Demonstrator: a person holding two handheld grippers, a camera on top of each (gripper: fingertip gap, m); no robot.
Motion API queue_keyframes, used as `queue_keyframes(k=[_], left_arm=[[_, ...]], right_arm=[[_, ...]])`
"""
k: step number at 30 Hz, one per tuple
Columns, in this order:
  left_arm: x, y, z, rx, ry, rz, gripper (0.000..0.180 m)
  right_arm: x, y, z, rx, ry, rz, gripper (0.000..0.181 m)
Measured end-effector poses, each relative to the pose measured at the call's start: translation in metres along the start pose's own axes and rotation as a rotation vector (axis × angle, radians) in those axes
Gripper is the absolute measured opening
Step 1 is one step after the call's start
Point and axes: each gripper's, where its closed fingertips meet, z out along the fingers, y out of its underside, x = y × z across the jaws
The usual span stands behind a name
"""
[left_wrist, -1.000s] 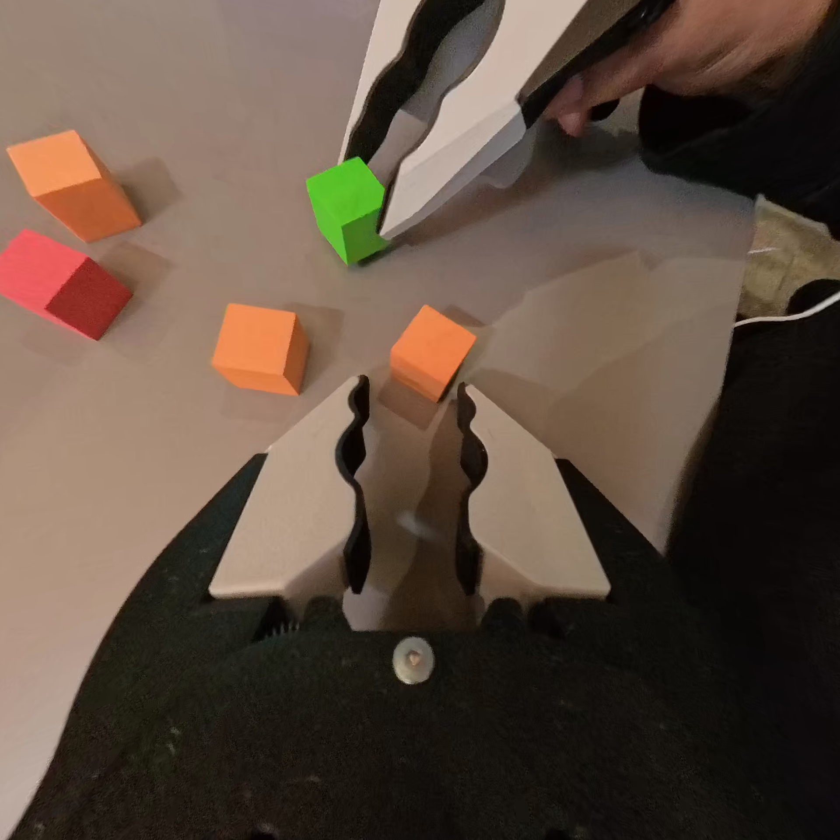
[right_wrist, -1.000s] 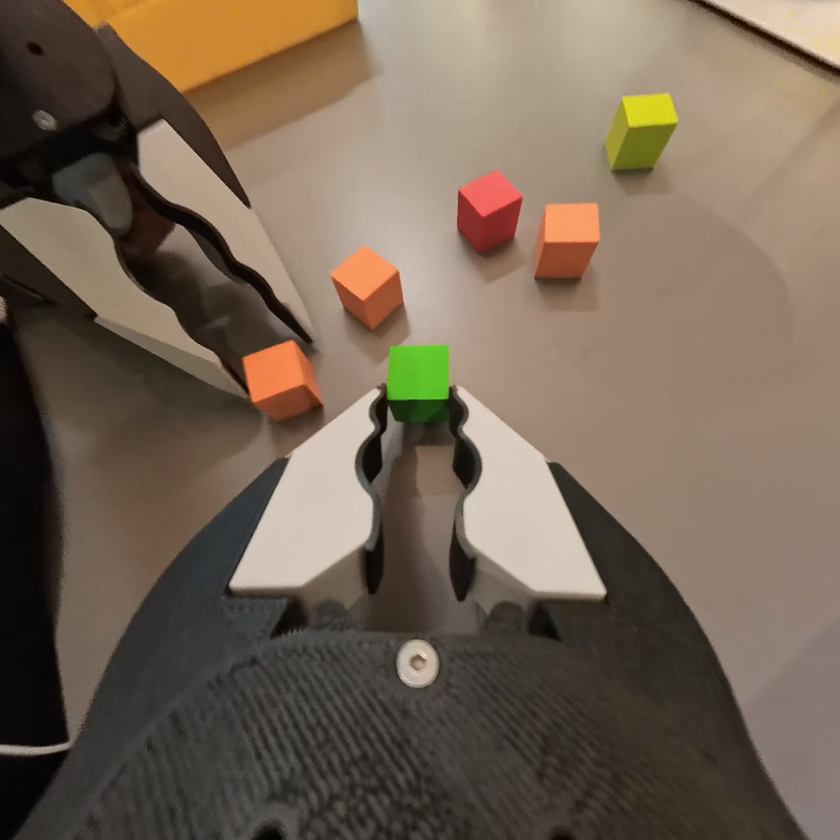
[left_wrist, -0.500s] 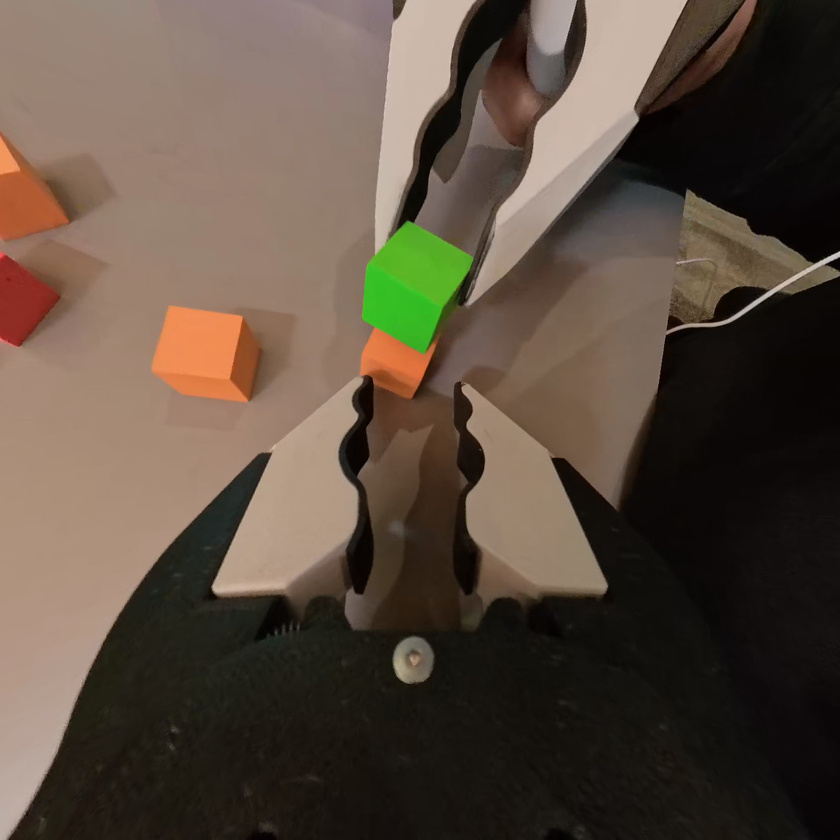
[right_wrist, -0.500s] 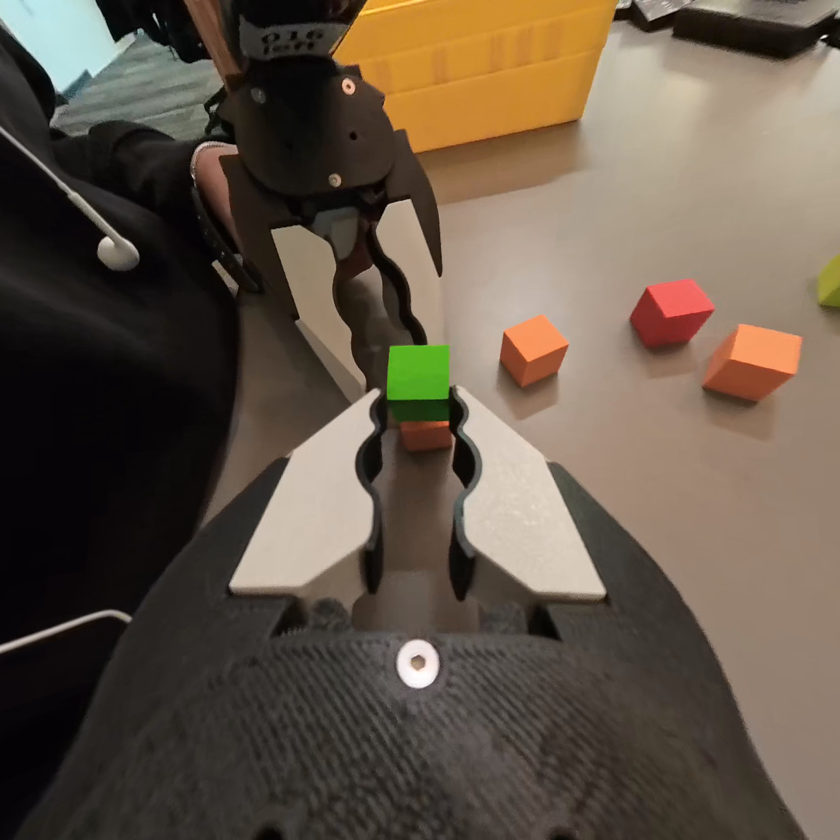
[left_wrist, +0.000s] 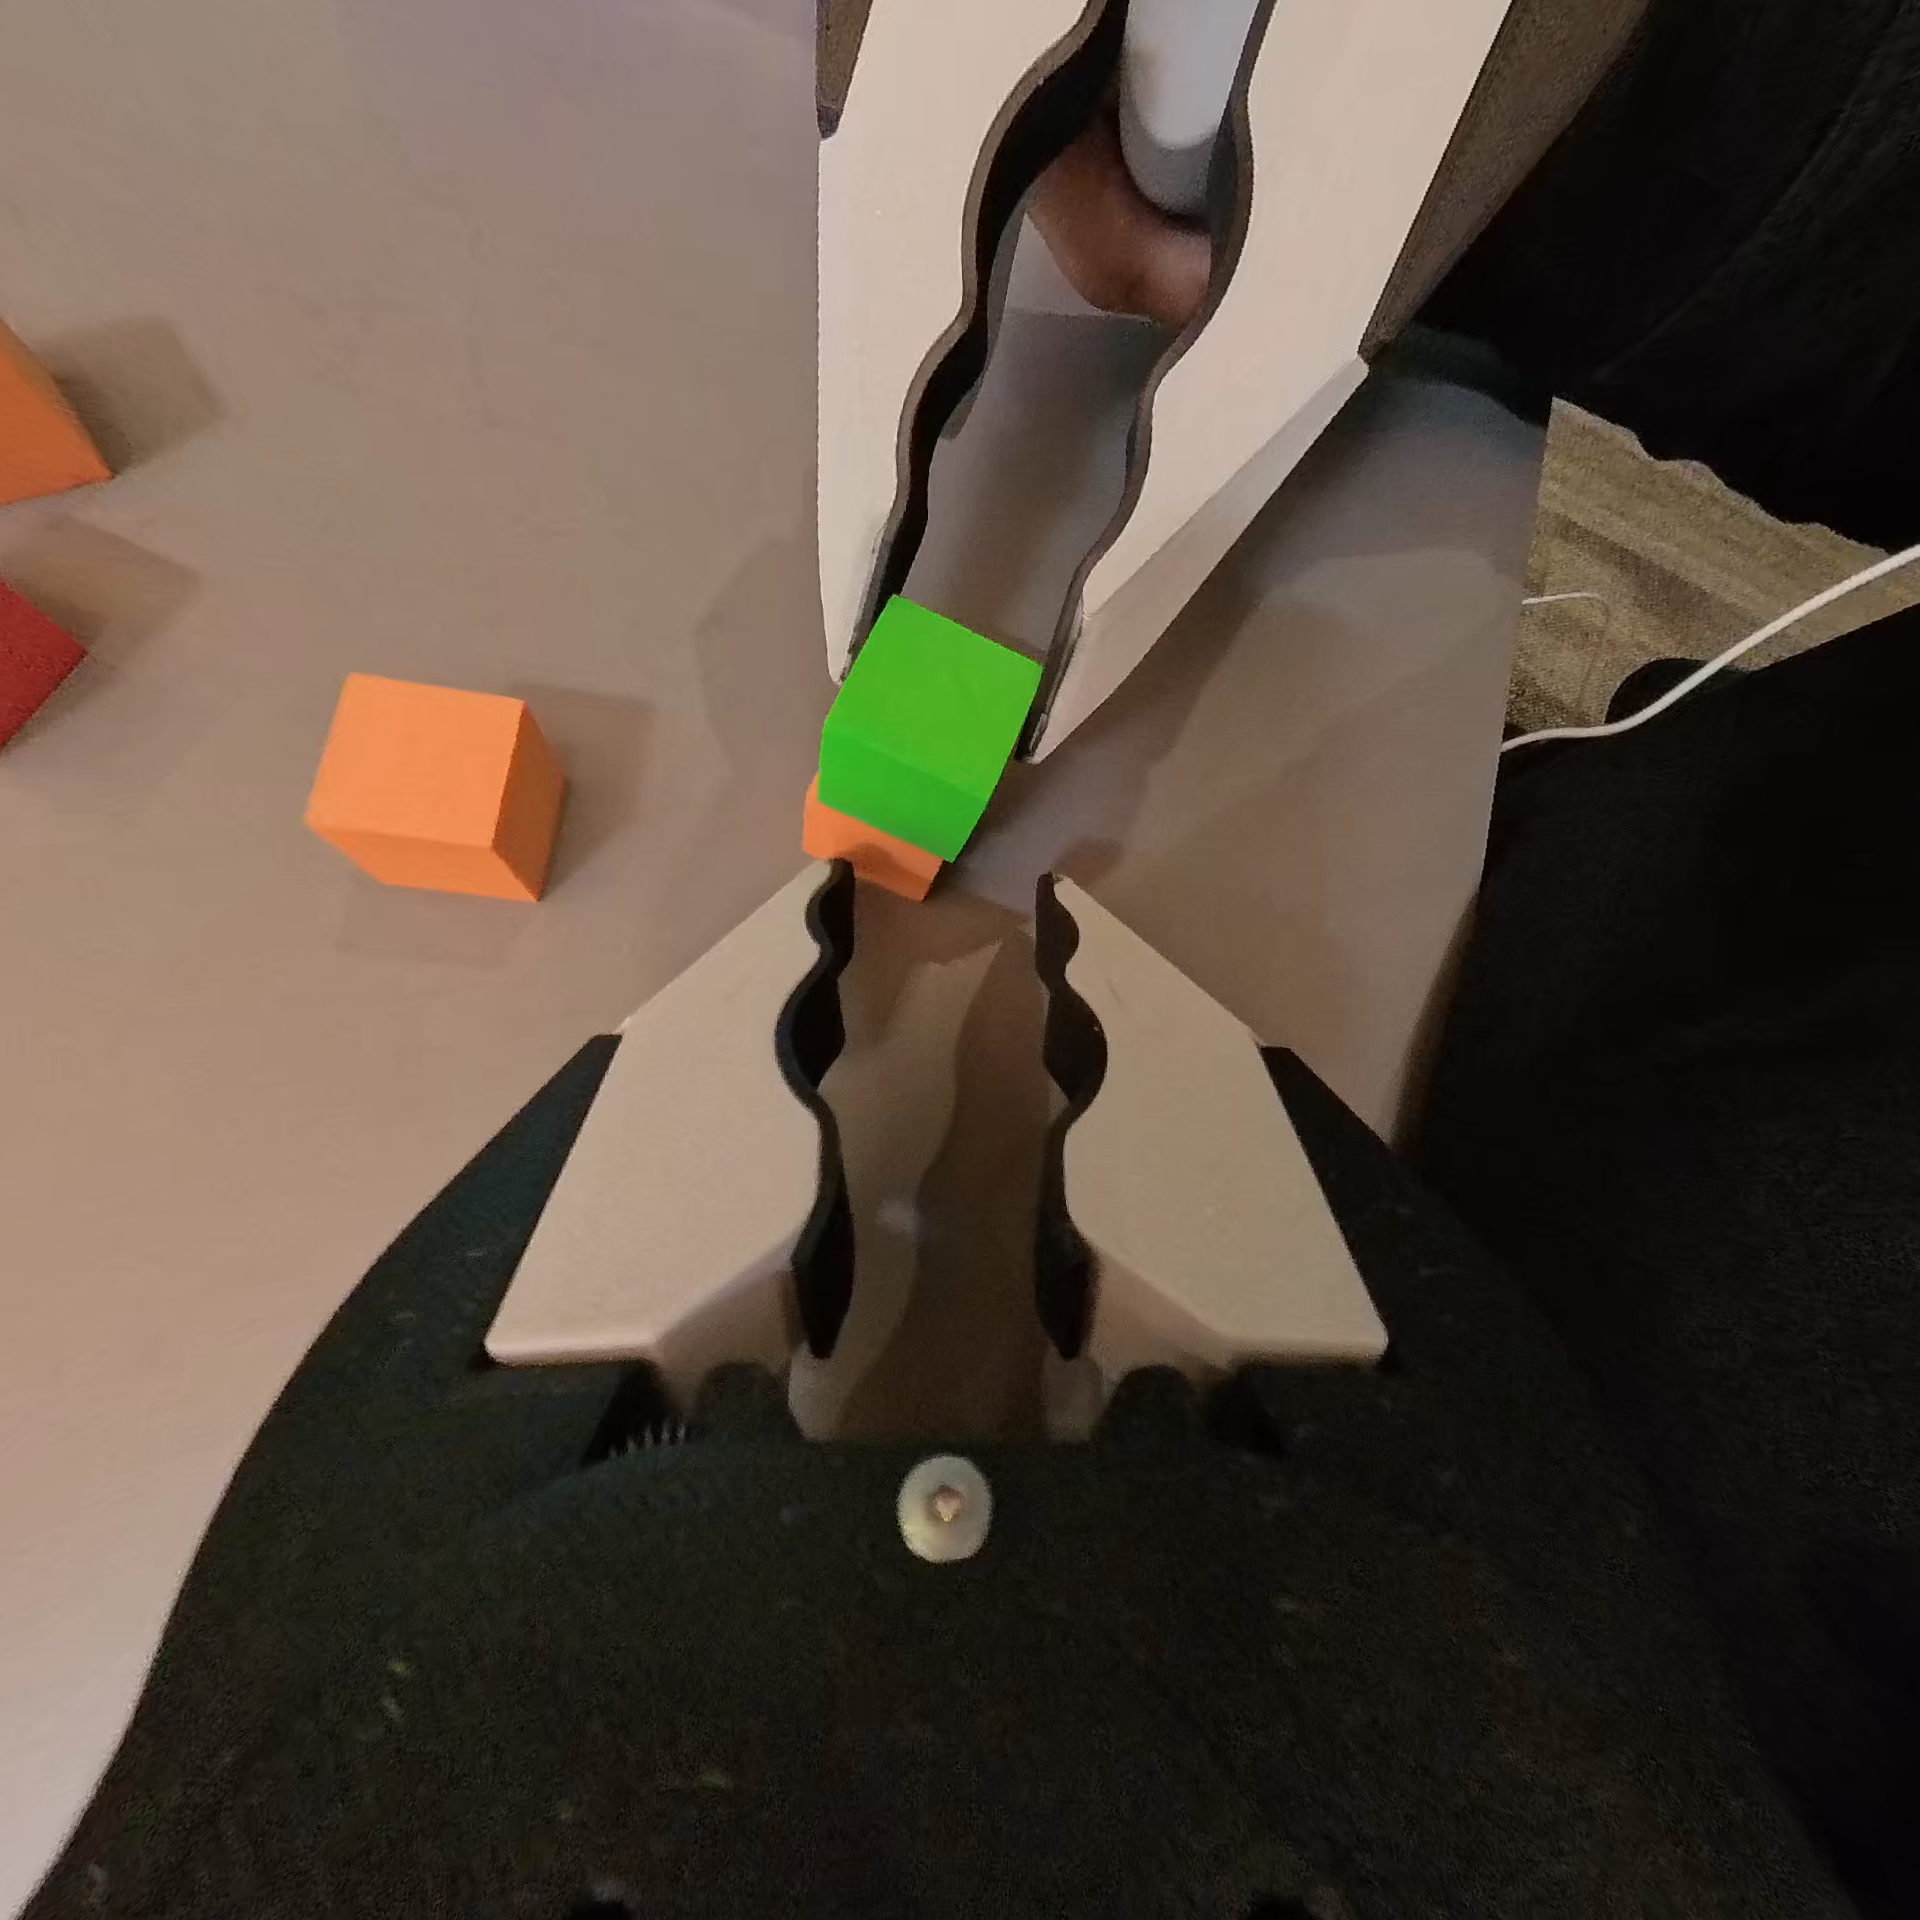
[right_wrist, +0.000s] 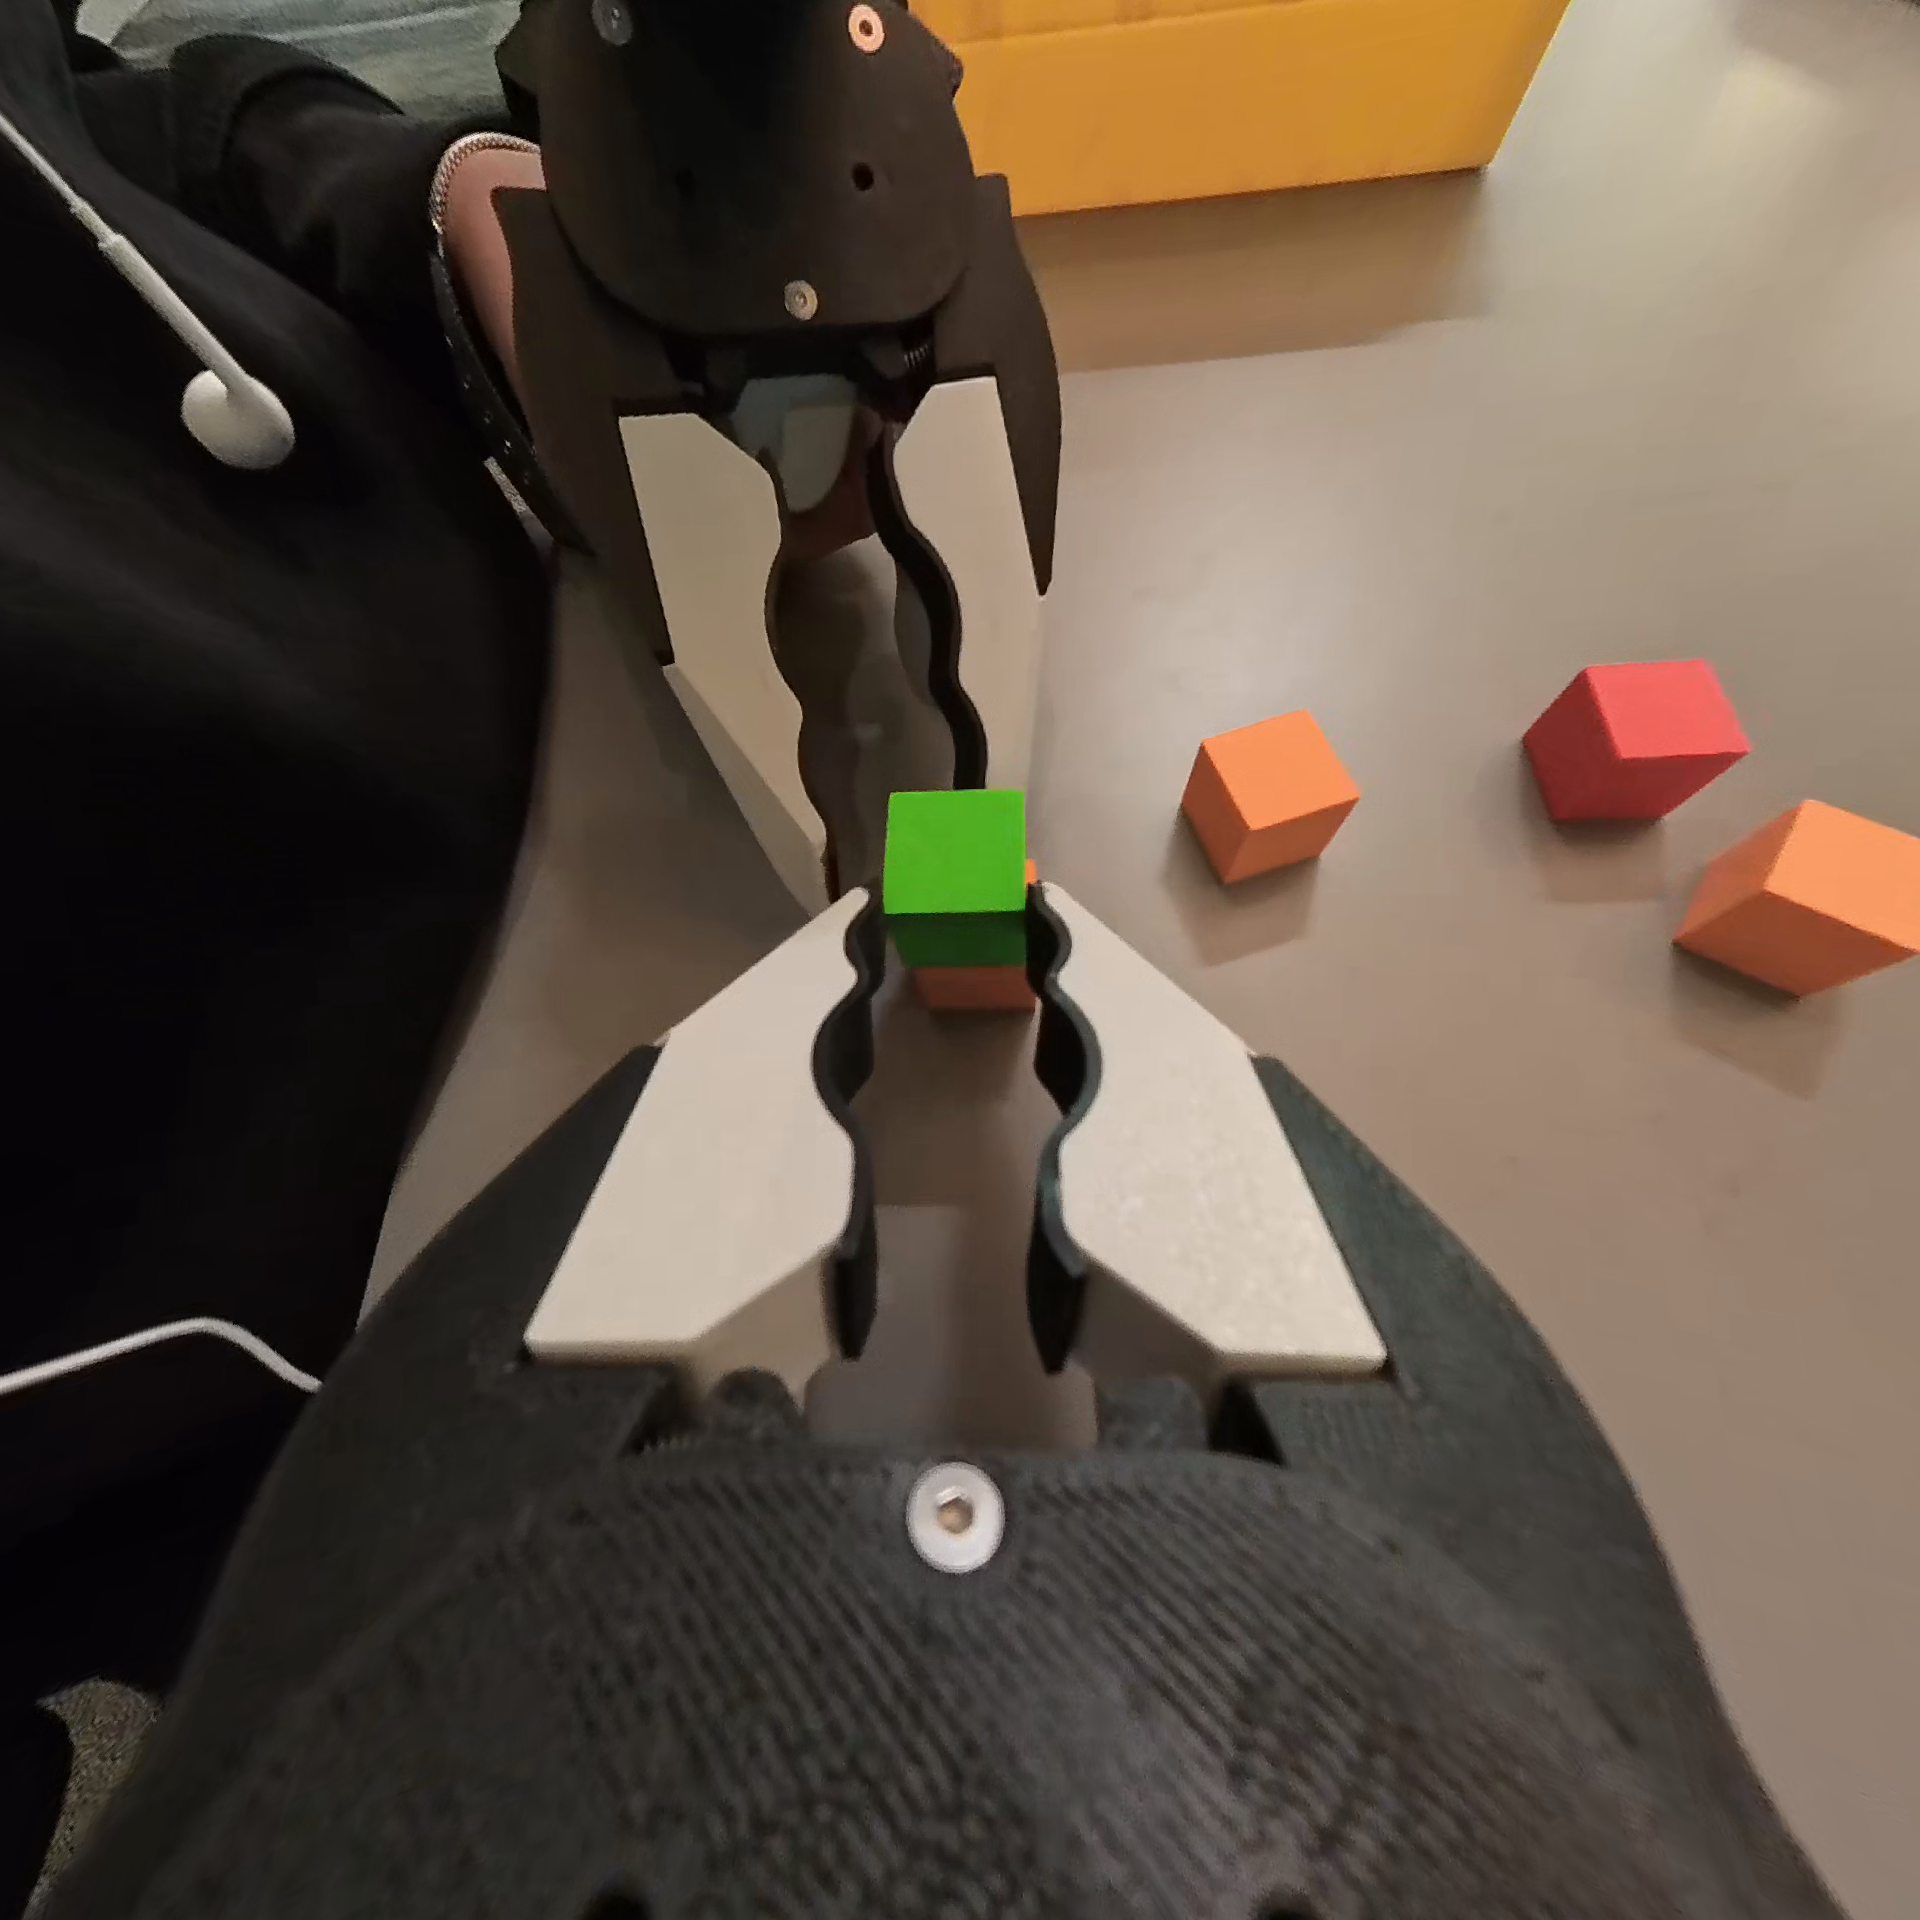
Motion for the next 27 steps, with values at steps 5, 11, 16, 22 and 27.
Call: queue_keyframes(k=[5, 11, 16, 22, 27], left_arm=[[0.0000, -0.0002, 0.0001, 0.000, 0.001, -0.002, 0.032], [0.0012, -0.0007, 0.0005, 0.003, 0.004, -0.002, 0.032], [0.0012, -0.0011, 0.0003, 0.005, 0.003, -0.004, 0.032], [0.0007, -0.0009, 0.0002, 0.005, 0.000, -0.005, 0.032], [0.0003, -0.0016, 0.0006, 0.010, 0.003, -0.008, 0.032]], right_arm=[[0.0008, -0.0021, -0.0034, 0.013, 0.016, -0.005, 0.025], [0.0007, 0.0017, -0.0029, 0.012, 0.007, 0.003, 0.025], [0.0007, -0.0001, -0.0025, 0.009, 0.004, -0.015, 0.025], [0.0011, -0.0006, -0.0024, 0.006, 0.001, -0.028, 0.025], [0.0029, -0.0008, -0.0038, 0.007, -0.010, -0.030, 0.025]])
